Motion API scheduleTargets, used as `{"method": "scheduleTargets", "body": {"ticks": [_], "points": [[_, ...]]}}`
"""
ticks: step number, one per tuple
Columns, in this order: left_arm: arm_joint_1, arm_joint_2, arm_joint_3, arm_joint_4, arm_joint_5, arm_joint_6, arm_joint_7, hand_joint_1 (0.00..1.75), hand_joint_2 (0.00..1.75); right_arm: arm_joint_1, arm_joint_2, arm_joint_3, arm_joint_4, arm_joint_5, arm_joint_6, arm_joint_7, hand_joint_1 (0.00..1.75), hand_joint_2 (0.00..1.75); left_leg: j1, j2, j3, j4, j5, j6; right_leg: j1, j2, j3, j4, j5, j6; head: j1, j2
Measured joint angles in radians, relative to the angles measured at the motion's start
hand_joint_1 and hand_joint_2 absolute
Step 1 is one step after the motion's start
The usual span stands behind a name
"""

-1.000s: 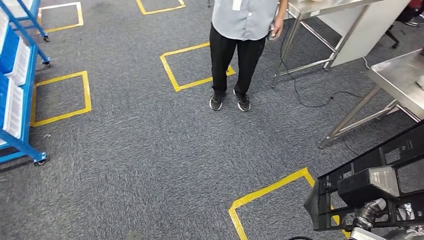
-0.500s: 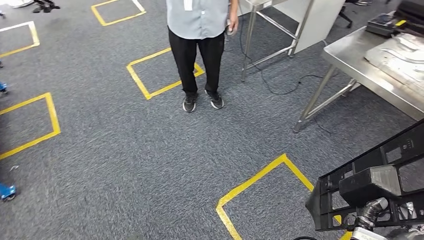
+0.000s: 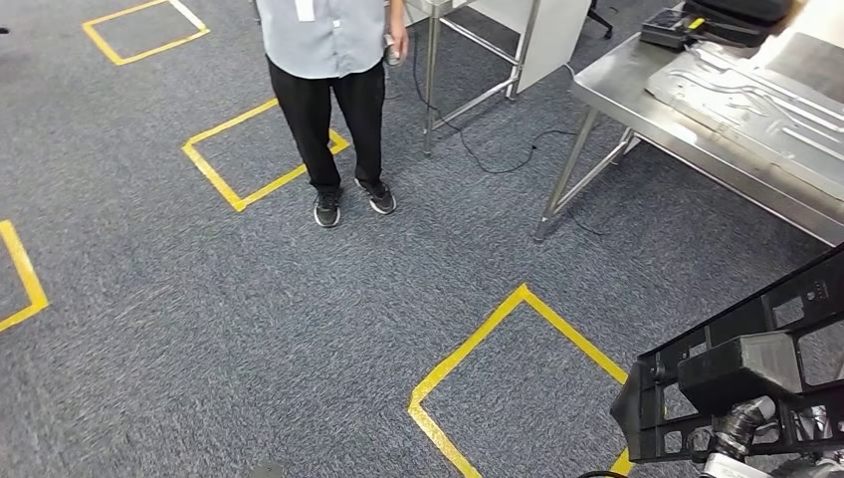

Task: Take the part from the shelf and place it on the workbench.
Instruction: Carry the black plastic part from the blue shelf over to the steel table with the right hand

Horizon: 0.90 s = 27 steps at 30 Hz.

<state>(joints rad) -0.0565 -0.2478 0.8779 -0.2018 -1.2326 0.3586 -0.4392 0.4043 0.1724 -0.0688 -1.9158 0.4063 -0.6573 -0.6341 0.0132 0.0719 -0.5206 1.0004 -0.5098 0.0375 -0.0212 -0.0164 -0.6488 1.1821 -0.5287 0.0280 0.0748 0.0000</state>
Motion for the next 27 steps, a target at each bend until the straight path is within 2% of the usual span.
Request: {"method": "scheduleTargets", "body": {"ticks": [2,3,4,5,6,8,10,11,12,13,14,15,17,19,21,22,23,25,26,27], "points": [[-0.001,0.0,0.0,0.0,0.0,-0.002,-0.004,0.0,1.75,-0.002,0.0,-0.001,0.0,0.001,0.005,-0.002,1.75,1.75,-0.005,0.017,0.004,0.004,-0.008,-0.009,0.008,-0.037,0.062,-0.116,0.036,-0.008,0.0,0.0],[-0.001,0.0,0.0,0.0,0.0,-0.002,-0.005,0.0,1.75,-0.002,0.0,-0.001,0.0,0.001,0.007,-0.004,1.75,1.75,-0.007,0.025,0.006,0.006,-0.01,-0.014,0.012,-0.047,0.073,-0.142,0.039,-0.013,0.0,0.0],[-0.002,0.0,0.0,0.0,0.0,-0.003,-0.005,0.0,1.75,-0.002,0.0,-0.001,0.0,0.002,0.009,-0.005,1.75,1.75,-0.01,0.034,0.008,0.006,-0.012,-0.019,0.016,-0.046,0.073,-0.147,0.036,-0.018,-0.001,0.0],[-0.003,0.0,0.0,0.0,0.0,-0.003,-0.006,0.0,1.75,-0.002,0.0,-0.002,0.0,0.003,0.009,-0.006,1.75,1.75,-0.011,0.042,0.01,0.005,-0.012,-0.023,0.016,-0.034,0.07,-0.148,0.038,-0.023,-0.001,0.0],[-0.004,0.0,0.0,0.0,0.001,-0.004,-0.007,0.0,1.75,-0.001,0.001,-0.002,0.0,0.005,0.01,-0.007,1.75,1.75,-0.009,0.041,0.012,0.007,-0.016,-0.028,0.014,-0.024,0.069,-0.151,0.04,-0.028,-0.001,0.0],[-0.005,0.0,0.0,0.0,0.002,-0.005,-0.01,0.0,1.75,-0.001,0.002,-0.003,0.0,0.008,0.011,-0.008,1.75,1.75,-0.005,0.0,-0.004,0.048,-0.049,-0.038,0.008,-0.004,0.07,-0.158,0.046,-0.041,-0.001,0.0],[-0.003,0.0,0.001,0.0,0.003,-0.007,-0.012,0.0,1.75,-0.004,0.004,-0.003,0.0,0.011,0.012,-0.009,1.75,1.75,-0.002,-0.051,-0.058,0.167,-0.115,-0.044,0.005,0.017,0.068,-0.16,0.05,-0.05,-0.001,0.0],[-0.001,0.0,0.001,0.0,0.003,-0.008,-0.012,0.0,1.75,-0.004,0.005,-0.003,0.0,0.012,0.012,-0.009,1.75,1.75,-0.002,-0.059,-0.09,0.234,-0.143,-0.046,0.006,0.028,0.067,-0.159,0.05,-0.051,-0.001,0.0],[0.001,0.0,0.002,0.0,0.003,-0.008,-0.012,0.0,1.75,-0.004,0.006,-0.003,0.0,0.013,0.012,-0.009,1.75,1.75,-0.002,-0.062,-0.113,0.281,-0.152,-0.046,0.007,0.042,0.066,-0.158,0.051,-0.052,-0.001,0.0],[0.002,0.0,0.002,0.0,0.003,-0.008,-0.012,0.0,1.75,-0.004,0.006,-0.003,0.0,0.013,0.012,-0.008,1.75,1.75,-0.002,-0.063,-0.121,0.294,-0.143,-0.046,0.008,0.056,0.066,-0.157,0.051,-0.052,-0.001,0.0],[0.002,0.001,0.002,0.0,0.003,-0.008,-0.012,0.0,1.75,-0.003,0.006,-0.003,0.0,0.013,0.012,-0.008,1.75,1.75,-0.002,-0.066,-0.109,0.263,-0.112,-0.044,0.008,0.071,0.067,-0.155,0.051,-0.052,-0.001,0.0],[0.002,0.001,0.002,0.0,0.003,-0.009,-0.012,0.0,1.75,-0.003,0.006,-0.003,0.0,0.013,0.012,-0.008,1.75,1.75,-0.002,-0.076,-0.082,0.202,-0.072,-0.04,0.008,0.085,0.068,-0.154,0.051,-0.051,-0.001,0.0],[0.002,0.002,0.003,0.0,0.003,-0.009,-0.012,0.0,1.75,-0.004,0.007,-0.003,0.0,0.015,0.012,-0.008,1.75,1.75,-0.001,-0.121,-0.028,0.073,-0.017,-0.03,0.009,0.11,0.067,-0.149,0.05,-0.047,-0.001,0.0],[0.0,0.003,0.003,0.0,0.003,-0.011,-0.013,0.0,1.75,-0.004,0.007,-0.003,0.0,0.016,0.013,-0.008,1.75,1.75,-0.002,-0.148,-0.008,0.021,-0.009,-0.023,0.007,0.131,0.058,-0.147,0.055,-0.035,-0.001,0.0],[-0.002,0.003,0.003,0.0,0.002,-0.013,-0.015,0.0,1.75,-0.001,0.008,-0.003,0.0,0.017,0.013,-0.008,1.75,1.75,-0.002,-0.129,-0.005,0.013,-0.004,-0.015,0.003,0.145,0.051,-0.149,0.06,-0.02,-0.001,0.0],[-0.003,0.002,0.004,0.0,0.003,-0.014,-0.016,0.0,1.75,0.0,0.008,-0.003,0.0,0.017,0.013,-0.008,1.75,1.75,0.0,-0.117,-0.003,0.007,0.0,-0.008,0.005,0.13,0.047,-0.142,0.055,-0.015,0.0,0.0],[-0.002,0.002,0.004,0.0,0.003,-0.014,-0.017,0.0,1.75,-0.001,0.008,-0.003,0.0,0.018,0.013,-0.008,1.75,1.75,0.003,-0.103,-0.002,0.001,0.005,-0.001,0.007,0.106,0.036,-0.12,0.04,-0.011,0.001,0.0],[0.0,0.002,0.004,0.0,0.004,-0.016,-0.019,0.0,1.75,-0.003,0.008,-0.003,0.0,0.018,0.013,-0.008,1.75,1.75,0.003,-0.075,-0.001,-0.004,0.008,0.007,0.009,0.047,-0.013,-0.016,-0.021,-0.004,0.004,0.0],[0.001,0.002,0.005,0.0,0.004,-0.017,-0.02,0.0,1.75,-0.004,0.008,-0.003,0.001,0.019,0.014,-0.008,1.75,1.75,0.002,-0.06,-0.002,-0.004,0.008,0.008,0.007,0.034,-0.044,0.049,-0.05,-0.001,0.004,0.0],[0.002,0.002,0.005,0.0,0.004,-0.019,-0.02,0.0,1.75,-0.004,0.008,-0.003,0.002,0.019,0.015,-0.008,1.75,1.75,0.001,-0.046,-0.003,-0.004,0.007,0.009,0.004,0.028,-0.067,0.1,-0.067,0.003,0.004,0.0]]}}
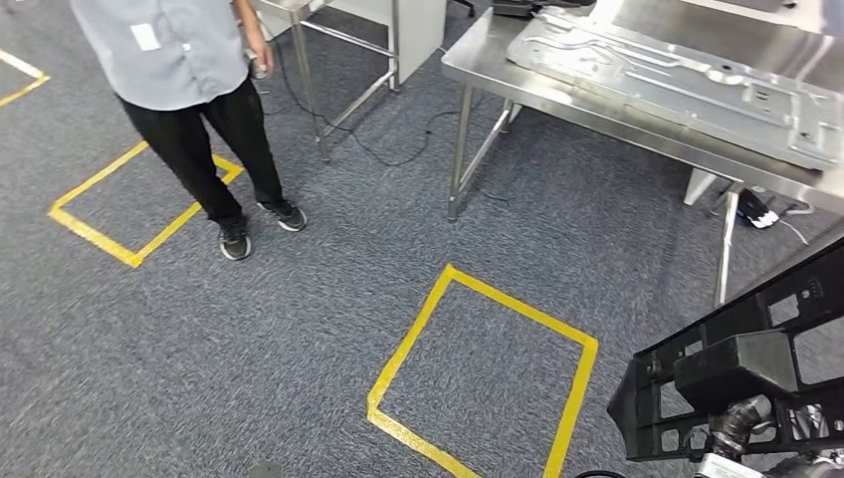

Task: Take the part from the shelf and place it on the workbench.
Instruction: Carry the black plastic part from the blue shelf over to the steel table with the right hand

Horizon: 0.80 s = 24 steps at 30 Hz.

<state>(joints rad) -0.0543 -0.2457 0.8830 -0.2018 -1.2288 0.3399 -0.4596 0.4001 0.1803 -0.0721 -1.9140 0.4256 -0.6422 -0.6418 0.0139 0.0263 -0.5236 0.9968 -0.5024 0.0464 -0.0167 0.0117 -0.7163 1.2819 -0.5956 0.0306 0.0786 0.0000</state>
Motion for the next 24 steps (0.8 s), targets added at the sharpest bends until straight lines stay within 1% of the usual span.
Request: {"method": "scheduleTargets", "body": {"ticks": [1,2,3,4,5,6,7,8,9,10,11,12,13,14,15,16,17,18,19,20,21,22,24], "points": [[0.0,0.0,0.0,0.0,0.0,-0.001,-0.001,0.0,1.75,0.0,0.0,0.0,0.001,0.001,0.002,0.0,1.75,1.75,0.0,0.014,0.0,0.0,-0.001,0.0,-0.002,-0.003,-0.008,0.02,0.001,0.002,0.0,0.0],[0.0,0.0,0.001,0.0,0.0,-0.002,-0.002,0.0,1.75,0.001,0.0,0.0,0.002,0.004,0.005,0.0,1.75,1.75,-0.001,0.027,0.001,0.0,-0.003,-0.001,-0.004,-0.008,0.004,0.0,0.02,0.004,0.0,0.0],[-0.001,0.0,0.001,0.0,0.0,-0.004,-0.004,0.0,1.75,0.001,0.0,0.0,0.003,0.007,0.008,0.0,1.75,1.75,-0.001,0.039,0.004,0.0,-0.005,-0.003,-0.005,-0.019,0.037,-0.059,0.053,0.003,0.0,0.0],[-0.002,0.0,0.001,0.0,0.0,-0.005,-0.005,0.0,1.75,0.0,0.0,0.0,0.004,0.011,0.01,0.0,1.75,1.75,-0.001,0.05,0.007,0.001,-0.008,-0.007,-0.004,-0.042,0.078,-0.133,0.082,0.001,0.0,0.0],[-0.002,0.0,0.001,0.0,0.0,-0.007,-0.006,0.0,1.75,-0.001,0.0,0.0,0.004,0.015,0.012,0.0,1.75,1.75,-0.004,0.06,0.01,0.002,-0.012,-0.012,0.0,-0.063,0.114,-0.198,0.104,-0.004,0.0,0.0],[-0.003,0.0,0.002,0.0,0.0,-0.008,-0.007,0.0,1.75,-0.001,0.0,0.0,0.004,0.017,0.013,0.0,1.75,1.75,-0.006,0.068,0.014,0.003,-0.015,-0.017,0.004,-0.078,0.137,-0.242,0.115,-0.009,0.0,0.0],[-0.004,0.0,0.002,0.0,0.0,-0.009,-0.007,0.0,1.75,-0.001,0.0,0.0,0.005,0.019,0.013,0.0,1.75,1.75,-0.009,0.076,0.016,0.004,-0.017,-0.021,0.008,-0.085,0.143,-0.258,0.115,-0.014,-0.001,0.0],[-0.005,0.0,0.003,0.0,0.0,-0.01,-0.008,0.0,1.75,-0.001,-0.001,0.0,0.005,0.02,0.013,0.001,1.75,1.75,-0.011,0.085,0.018,0.003,-0.018,-0.026,0.012,-0.076,0.141,-0.258,0.116,-0.018,-0.001,0.0],[-0.006,0.0,0.003,0.0,0.0,-0.01,-0.008,0.0,1.75,0.0,-0.001,0.0,0.006,0.021,0.013,0.001,1.75,1.75,-0.011,0.091,0.02,0.002,-0.02,-0.031,0.01,-0.064,0.14,-0.26,0.118,-0.024,-0.001,0.0],[-0.006,0.0,0.003,0.0,0.0,-0.011,-0.008,0.0,1.75,0.001,-0.002,0.0,0.006,0.023,0.013,0.001,1.75,1.75,-0.009,0.081,0.02,0.006,-0.026,-0.037,0.008,-0.054,0.14,-0.264,0.121,-0.03,-0.001,0.0],[-0.007,0.0,0.004,0.0,-0.001,-0.011,-0.008,0.0,1.75,0.001,-0.002,0.0,0.006,0.025,0.012,0.001,1.75,1.75,-0.007,0.058,0.015,0.023,-0.041,-0.042,0.005,-0.043,0.141,-0.269,0.124,-0.037,-0.001,0.0],[-0.007,0.0,0.004,0.0,-0.001,-0.011,-0.008,0.0,1.75,0.0,-0.002,0.001,0.006,0.027,0.012,0.001,1.75,1.75,-0.005,0.03,-0.001,0.061,-0.067,-0.046,0.001,-0.033,0.142,-0.273,0.127,-0.042,-0.001,0.0],[-0.006,0.0,0.004,0.0,-0.001,-0.011,-0.009,0.0,1.75,-0.001,-0.002,0.002,0.006,0.028,0.012,0.001,1.75,1.75,-0.003,0.001,-0.027,0.119,-0.1,-0.048,0.001,-0.022,0.14,-0.273,0.128,-0.046,-0.001,0.0],[-0.004,0.0,0.005,0.0,-0.001,-0.011,-0.009,0.0,1.75,-0.002,-0.002,0.003,0.007,0.028,0.013,0.001,1.75,1.75,-0.003,-0.013,-0.059,0.188,-0.133,-0.049,0.002,-0.011,0.139,-0.273,0.129,-0.048,-0.001,0.0],[-0.001,0.0,0.005,0.0,-0.001,-0.011,-0.009,0.0,1.75,-0.003,-0.002,0.004,0.008,0.029,0.014,0.002,1.75,1.75,-0.003,-0.017,-0.089,0.25,-0.155,-0.049,0.003,-0.001,0.137,-0.271,0.129,-0.049,-0.001,0.0],[0.0,0.001,0.006,0.0,-0.001,-0.011,-0.008,0.0,1.75,-0.003,-0.002,0.006,0.01,0.029,0.015,0.003,1.75,1.75,-0.003,-0.018,-0.107,0.282,-0.156,-0.05,0.003,0.01,0.137,-0.269,0.129,-0.051,-0.002,0.0],[0.001,0.001,0.007,0.0,-0.001,-0.011,-0.008,0.0,1.75,-0.003,-0.002,0.007,0.012,0.029,0.018,0.005,1.75,1.75,-0.002,-0.018,-0.109,0.278,-0.137,-0.049,0.003,0.019,0.137,-0.266,0.127,-0.051,-0.002,0.0],[0.001,0.001,0.007,0.0,-0.001,-0.011,-0.009,0.0,1.75,-0.002,-0.003,0.01,0.014,0.029,0.023,0.008,1.75,1.75,-0.002,-0.018,-0.092,0.234,-0.101,-0.048,0.003,0.026,0.137,-0.262,0.125,-0.05,-0.002,0.0],[0.0,0.001,0.007,0.0,-0.001,-0.012,-0.011,0.0,1.75,-0.003,-0.004,0.013,0.015,0.029,0.032,0.013,1.75,1.75,-0.001,-0.021,-0.066,0.167,-0.062,-0.046,0.002,0.033,0.137,-0.256,0.122,-0.048,-0.001,0.0],[-0.002,0.002,0.008,0.0,-0.001,-0.014,-0.014,0.0,1.75,-0.003,-0.008,0.017,0.017,0.029,0.042,0.019,1.75,1.75,-0.002,-0.027,-0.04,0.104,-0.036,-0.044,0.004,0.038,0.135,-0.25,0.119,-0.044,-0.001,0.0],[-0.003,0.002,0.008,0.0,-0.001,-0.018,-0.017,0.0,1.75,-0.003,-0.012,0.021,0.019,0.029,0.054,0.024,1.75,1.75,-0.002,-0.032,-0.023,0.058,-0.02,-0.04,0.004,0.041,0.133,-0.246,0.117,-0.039,-0.001,0.0],[-0.004,0.003,0.008,0.0,-0.001,-0.022,-0.021,0.0,1.75,-0.003,-0.017,0.025,0.021,0.03,0.062,0.029,1.75,1.75,-0.004,-0.036,-0.016,0.035,-0.016,-0.035,0.005,0.044,0.131,-0.243,0.116,-0.033,-0.001,0.0],[-0.005,0.002,0.008,0.0,-0.002,-0.027,-0.024,0.0,1.75,-0.003,-0.026,0.033,0.025,0.032,0.07,0.035,1.75,1.75,-0.007,-0.036,-0.017,0.03,-0.013,-0.024,0.005,0.047,0.127,-0.245,0.12,-0.021,-0.001,0.0]]}}
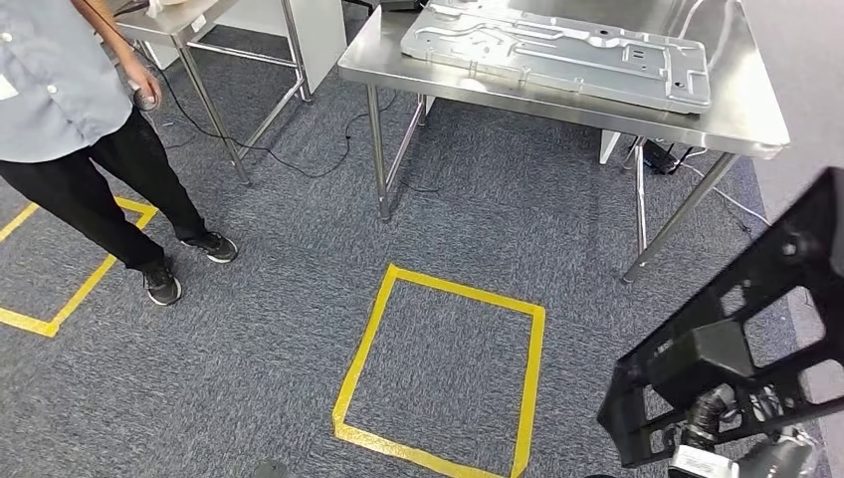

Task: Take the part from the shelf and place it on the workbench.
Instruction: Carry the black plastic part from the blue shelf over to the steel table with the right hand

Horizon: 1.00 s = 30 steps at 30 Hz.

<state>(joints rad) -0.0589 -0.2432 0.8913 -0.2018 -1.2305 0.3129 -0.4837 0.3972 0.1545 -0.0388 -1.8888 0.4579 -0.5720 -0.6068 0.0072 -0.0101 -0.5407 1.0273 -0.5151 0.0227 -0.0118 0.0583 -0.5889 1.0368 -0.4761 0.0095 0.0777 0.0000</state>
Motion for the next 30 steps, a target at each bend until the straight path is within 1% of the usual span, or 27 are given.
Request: {"method": "scheduleTargets", "body": {"ticks": [1,2,3,4,5,6,7,8,9,10,11,12,13,15,16,17,18,19,21,22,23,24,25,26,27,28,30], "points": [[0.0,0.0,0.0,0.0,0.0,-0.001,-0.001,0.0,1.75,0.001,-0.004,0.003,0.001,0.0,0.0,0.001,1.75,1.75,0.001,0.002,0.0,-0.004,0.004,0.007,-0.001,-0.003,-0.001,0.002,-0.002,0.005,0.0,0.0],[0.001,0.0,0.0,0.0,0.0,-0.002,-0.001,0.0,1.75,0.0,-0.008,0.005,0.002,0.001,0.0,0.001,1.75,1.75,0.002,0.005,0.001,-0.009,0.01,0.015,-0.001,-0.011,-0.007,0.016,-0.014,0.011,0.0,0.0],[0.001,0.0,0.001,0.0,0.0,-0.002,-0.002,0.0,1.75,-0.001,-0.011,0.006,0.003,0.001,0.0,0.001,1.75,1.75,0.005,0.008,0.001,-0.013,0.014,0.021,-0.002,-0.022,-0.021,0.047,-0.036,0.015,0.0,0.0],[0.001,0.0,0.001,0.0,0.0,-0.004,-0.002,0.0,1.75,-0.001,-0.015,0.007,0.005,0.001,0.001,0.003,1.75,1.75,0.005,0.012,0.001,-0.015,0.016,0.025,-0.003,-0.034,-0.044,0.098,-0.067,0.02,0.0,0.0],[0.002,0.0,0.001,0.0,0.001,-0.006,-0.004,0.0,1.75,-0.003,-0.017,0.008,0.007,0.002,0.002,0.006,1.75,1.75,0.005,0.015,-0.001,-0.015,0.017,0.027,-0.003,-0.043,-0.073,0.164,-0.101,0.024,0.0,0.0],[0.003,0.001,0.001,0.0,0.001,-0.008,-0.005,0.0,1.75,-0.004,-0.02,0.009,0.01,0.004,0.004,0.011,1.75,1.75,0.004,0.018,-0.002,-0.015,0.017,0.027,-0.004,-0.047,-0.101,0.224,-0.126,0.027,0.0,0.0],[0.004,0.001,0.002,0.0,0.001,-0.011,-0.007,0.0,1.75,-0.004,-0.024,0.01,0.014,0.008,0.005,0.018,1.75,1.75,0.003,0.021,-0.003,-0.014,0.017,0.027,-0.004,-0.049,-0.118,0.262,-0.134,0.028,0.0,0.0],[0.004,0.001,0.002,0.0,0.001,-0.013,-0.009,0.0,1.75,-0.004,-0.028,0.012,0.018,0.014,0.005,0.024,1.75,1.75,0.003,0.023,-0.003,-0.013,0.016,0.026,-0.004,-0.05,-0.118,0.264,-0.123,0.028,0.0,0.0],[0.004,0.002,0.002,0.0,0.001,-0.015,-0.01,0.0,1.75,-0.005,-0.031,0.015,0.022,0.02,0.004,0.028,1.75,1.75,0.003,0.025,-0.001,-0.013,0.015,0.026,-0.004,-0.052,-0.097,0.226,-0.095,0.026,0.0,0.0],[0.003,0.002,0.002,0.0,0.0,-0.017,-0.011,0.0,1.75,-0.006,-0.035,0.018,0.026,0.027,0.002,0.031,1.75,1.75,0.003,0.025,0.0,-0.012,0.014,0.024,-0.003,-0.055,-0.062,0.157,-0.058,0.022,0.0,0.0],[0.003,0.002,0.002,0.0,0.0,-0.02,-0.012,0.0,1.75,-0.008,-0.038,0.023,0.029,0.032,0.0,0.033,1.75,1.75,0.002,0.026,0.002,-0.012,0.012,0.021,-0.001,-0.06,-0.026,0.087,-0.033,0.016,0.0,0.0],[0.002,0.002,0.003,0.0,0.0,-0.023,-0.012,0.0,1.75,-0.01,-0.041,0.027,0.032,0.036,-0.001,0.034,1.75,1.75,0.0,0.025,0.002,-0.011,0.011,0.018,0.003,-0.063,0.001,0.032,-0.015,0.01,0.0,0.0],[0.002,0.002,0.003,0.0,0.0,-0.026,-0.013,0.0,1.75,-0.012,-0.043,0.032,0.035,0.039,-0.002,0.035,1.75,1.75,-0.001,0.026,0.001,-0.01,0.01,0.013,0.006,-0.066,0.016,0.0,-0.009,0.005,0.0,0.0],[0.002,0.002,0.003,0.0,0.0,-0.034,-0.014,0.0,1.75,-0.014,-0.046,0.04,0.039,0.043,-0.004,0.037,1.75,1.75,-0.002,0.027,0.0,-0.013,0.011,0.003,0.011,-0.064,0.016,-0.011,-0.01,-0.005,0.0,0.0],[0.002,0.003,0.003,0.0,0.0,-0.036,-0.015,0.0,1.75,-0.015,-0.046,0.043,0.04,0.045,-0.004,0.037,1.75,1.75,-0.002,0.028,0.001,-0.013,0.009,-0.003,0.008,-0.063,0.018,-0.016,-0.008,-0.01,0.0,0.0],[0.002,0.003,0.003,0.0,0.0,-0.039,-0.016,0.0,1.75,-0.016,-0.048,0.047,0.041,0.047,-0.005,0.038,1.75,1.75,-0.002,0.026,0.0,-0.006,0.002,-0.008,0.004,-0.062,0.022,-0.022,-0.006,-0.017,0.0,0.0],[0.001,0.004,0.003,0.0,0.0,-0.042,-0.017,0.0,1.75,-0.018,-0.048,0.051,0.042,0.048,-0.008,0.038,1.75,1.75,-0.002,0.024,-0.01,0.018,-0.015,-0.013,0.001,-0.061,0.026,-0.029,-0.003,-0.023,-0.001,0.0],[0.001,0.005,0.003,0.0,0.001,-0.044,-0.019,0.0,1.75,-0.02,-0.049,0.055,0.043,0.048,-0.011,0.039,1.75,1.75,-0.001,0.021,-0.03,0.062,-0.041,-0.016,-0.002,-0.06,0.029,-0.033,-0.002,-0.029,-0.002,0.0],[0.003,0.006,0.004,0.0,0.001,-0.048,-0.02,0.0,1.75,-0.023,-0.049,0.063,0.046,0.049,-0.019,0.041,1.75,1.75,0.001,0.019,-0.095,0.193,-0.1,-0.022,0.0,-0.058,0.03,-0.033,-0.004,-0.036,-0.003,0.0],[0.004,0.007,0.004,0.0,0.001,-0.048,-0.02,0.0,1.75,-0.023,-0.05,0.067,0.048,0.048,-0.022,0.044,1.75,1.75,0.002,0.019,-0.121,0.242,-0.113,-0.025,0.001,-0.056,0.03,-0.032,-0.005,-0.037,-0.003,0.0],[0.006,0.008,0.004,0.0,0.0,-0.049,-0.02,0.0,1.75,-0.023,-0.05,0.07,0.05,0.048,-0.024,0.047,1.75,1.75,0.003,0.019,-0.134,0.26,-0.107,-0.027,0.002,-0.054,0.031,-0.03,-0.007,-0.038,-0.003,0.0],[0.007,0.008,0.004,0.0,0.0,-0.049,-0.02,0.0,1.75,-0.024,-0.05,0.073,0.052,0.046,-0.026,0.05,1.75,1.75,0.003,0.019,-0.125,0.236,-0.081,-0.027,0.002,-0.051,0.033,-0.027,-0.01,-0.037,-0.003,0.0],[0.007,0.009,0.004,0.0,0.0,-0.05,-0.02,0.0,1.75,-0.024,-0.05,0.076,0.054,0.045,-0.027,0.053,1.75,1.75,0.004,0.018,-0.099,0.175,-0.04,-0.025,0.002,-0.047,0.035,-0.024,-0.014,-0.035,-0.003,0.0],[0.007,0.01,0.004,0.0,0.0,-0.05,-0.02,0.0,1.75,-0.025,-0.051,0.079,0.055,0.043,-0.028,0.054,1.75,1.75,0.004,0.016,-0.068,0.107,-0.009,-0.021,0.002,-0.045,0.036,-0.02,-0.018,-0.032,-0.002,0.0],[0.006,0.011,0.004,0.0,0.0,-0.051,-0.02,0.0,1.75,-0.026,-0.051,0.081,0.056,0.041,-0.03,0.055,1.75,1.75,0.002,0.014,-0.041,0.048,0.013,-0.017,0.003,-0.043,0.035,-0.014,-0.022,-0.028,-0.003,0.0],[0.006,0.012,0.004,0.0,0.0,-0.052,-0.02,0.0,1.75,-0.027,-0.051,0.083,0.056,0.039,-0.033,0.055,1.75,1.75,0.0,0.012,-0.025,0.011,0.022,-0.012,0.004,-0.042,0.033,-0.011,-0.025,-0.023,-0.002,0.0],[0.006,0.013,0.004,0.0,-0.001,-0.053,-0.021,0.0,1.75,-0.028,-0.051,0.085,0.057,0.031,-0.038,0.055,1.75,1.75,-0.004,0.01,-0.021,-0.002,0.018,-0.005,0.005,-0.041,0.031,-0.009,-0.027,-0.013,-0.002,0.0]]}}
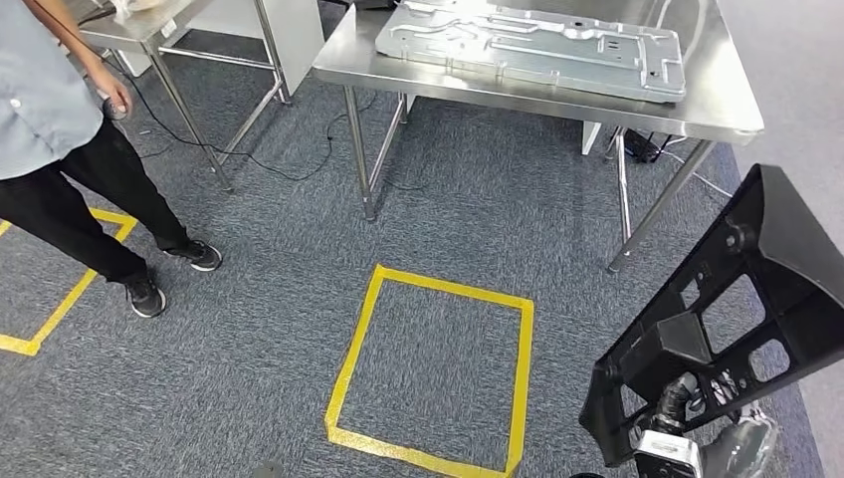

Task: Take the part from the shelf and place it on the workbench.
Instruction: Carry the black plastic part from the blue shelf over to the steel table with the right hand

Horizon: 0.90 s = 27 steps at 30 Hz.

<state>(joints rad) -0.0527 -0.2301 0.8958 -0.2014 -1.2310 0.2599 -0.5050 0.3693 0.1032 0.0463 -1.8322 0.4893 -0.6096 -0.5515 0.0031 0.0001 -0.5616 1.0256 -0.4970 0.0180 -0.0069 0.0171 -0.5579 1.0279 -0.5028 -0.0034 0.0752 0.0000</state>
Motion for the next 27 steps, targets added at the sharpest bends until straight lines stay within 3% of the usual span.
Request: {"method": "scheduleTargets", "body": {"ticks": [3,5,7,8,9,11,13,15,18,20,22,23,24,25,27], "points": [[0.001,0.0,0.001,0.0,0.0,-0.001,-0.001,0.0,1.75,-0.002,-0.004,0.003,-0.001,-0.014,-0.002,0.002,1.75,1.75,0.007,0.003,0.011,-0.016,0.005,0.017,-0.002,-0.004,-0.009,0.023,-0.018,0.017,0.0,0.0],[-0.001,0.0,0.001,0.0,0.0,-0.001,-0.001,0.0,1.75,-0.003,-0.007,0.004,0.0,-0.019,-0.002,0.003,1.75,1.75,0.009,0.006,0.018,-0.022,0.004,0.027,-0.006,-0.007,-0.057,0.12,-0.064,0.028,0.001,0.0],[0.0,0.0,0.001,0.0,0.0,-0.001,-0.001,0.0,1.75,-0.003,-0.009,0.005,0.001,-0.02,-0.002,0.004,1.75,1.75,0.009,0.007,0.023,-0.022,-0.002,0.029,-0.011,-0.009,-0.128,0.242,-0.103,0.037,0.001,0.0],[0.001,0.0,0.002,0.0,0.0,-0.001,-0.001,0.0,1.75,-0.003,-0.01,0.005,0.002,-0.021,-0.002,0.005,1.75,1.75,0.01,0.008,0.027,-0.022,-0.006,0.029,-0.014,-0.01,-0.149,0.269,-0.099,0.04,0.0,0.0],[0.002,0.0,0.002,0.0,0.0,-0.001,-0.001,0.0,1.75,-0.003,-0.011,0.005,0.002,-0.021,-0.003,0.006,1.75,1.75,0.01,0.008,0.033,-0.021,-0.011,0.026,-0.017,-0.011,-0.151,0.259,-0.075,0.042,0.001,0.0],[0.003,0.0,0.002,0.0,0.0,-0.002,-0.001,0.0,1.75,-0.003,-0.014,0.005,0.003,-0.021,-0.004,0.006,1.75,1.75,0.013,0.008,0.049,-0.02,-0.025,0.019,-0.021,-0.017,-0.103,0.145,0.002,0.044,0.001,0.0],[0.002,0.0,0.002,0.0,0.0,-0.002,-0.001,0.0,1.75,-0.004,-0.015,0.005,0.004,-0.021,-0.005,0.006,1.75,1.75,0.011,0.008,0.06,-0.019,-0.038,0.008,-0.016,-0.022,-0.053,0.041,0.038,0.038,0.001,0.0],[0.001,0.0,0.002,0.0,0.0,-0.002,-0.001,0.0,1.75,-0.003,-0.015,0.006,0.005,-0.022,-0.008,0.007,1.75,1.75,0.007,0.009,0.063,-0.021,-0.044,-0.002,-0.009,-0.021,-0.041,0.018,0.026,0.026,0.0,0.0],[-0.001,0.0,0.003,0.0,0.0,-0.002,-0.001,0.0,1.75,-0.002,-0.016,0.005,0.005,-0.024,-0.013,0.007,1.75,1.75,0.01,0.011,0.067,-0.003,-0.064,-0.016,-0.012,-0.016,-0.027,0.006,0.017,0.002,-0.001,0.0],[-0.001,0.0,0.003,0.0,0.0,-0.002,-0.002,0.0,1.75,-0.003,-0.016,0.005,0.005,-0.024,-0.016,0.007,1.75,1.75,0.011,0.009,0.019,0.098,-0.109,-0.02,-0.013,-0.017,-0.013,0.0,0.01,-0.012,-0.001,0.0],[0.001,0.0,0.003,0.0,0.0,-0.002,-0.002,0.0,1.75,-0.003,-0.016,0.006,0.005,-0.025,-0.018,0.007,1.75,1.75,0.011,0.009,-0.069,0.241,-0.154,-0.021,-0.01,-0.016,-0.001,0.0,-0.001,-0.021,-0.002,0.0],[0.003,0.0,0.003,0.0,0.0,-0.002,-0.002,0.0,1.75,-0.003,-0.016,0.006,0.005,-0.025,-0.018,0.007,1.75,1.75,0.011,0.009,-0.103,0.284,-0.153,-0.02,-0.008,-0.014,0.006,0.0,-0.008,-0.023,-0.002,0.0],[0.006,0.0,0.003,0.0,0.0,-0.002,-0.002,0.0,1.75,-0.003,-0.016,0.006,0.005,-0.025,-0.019,0.006,1.75,1.75,0.01,0.009,-0.117,0.285,-0.129,-0.018,-0.006,-0.011,0.015,0.0,-0.014,-0.023,-0.002,0.0],[0.007,0.0,0.003,0.0,-0.001,-0.002,-0.002,0.0,1.75,-0.003,-0.016,0.006,0.005,-0.026,-0.019,0.006,1.75,1.75,0.01,0.008,-0.113,0.247,-0.086,-0.015,-0.004,-0.007,0.027,0.0,-0.022,-0.022,-0.002,0.0],[0.008,0.001,0.003,0.0,-0.002,-0.002,-0.002,0.0,1.75,-0.003,-0.016,0.006,0.005,-0.026,-0.021,0.004,1.75,1.75,0.005,0.007,-0.073,0.121,0.0,-0.002,-0.001,-0.004,0.047,0.0,-0.04,-0.017,-0.001,0.0]]}}
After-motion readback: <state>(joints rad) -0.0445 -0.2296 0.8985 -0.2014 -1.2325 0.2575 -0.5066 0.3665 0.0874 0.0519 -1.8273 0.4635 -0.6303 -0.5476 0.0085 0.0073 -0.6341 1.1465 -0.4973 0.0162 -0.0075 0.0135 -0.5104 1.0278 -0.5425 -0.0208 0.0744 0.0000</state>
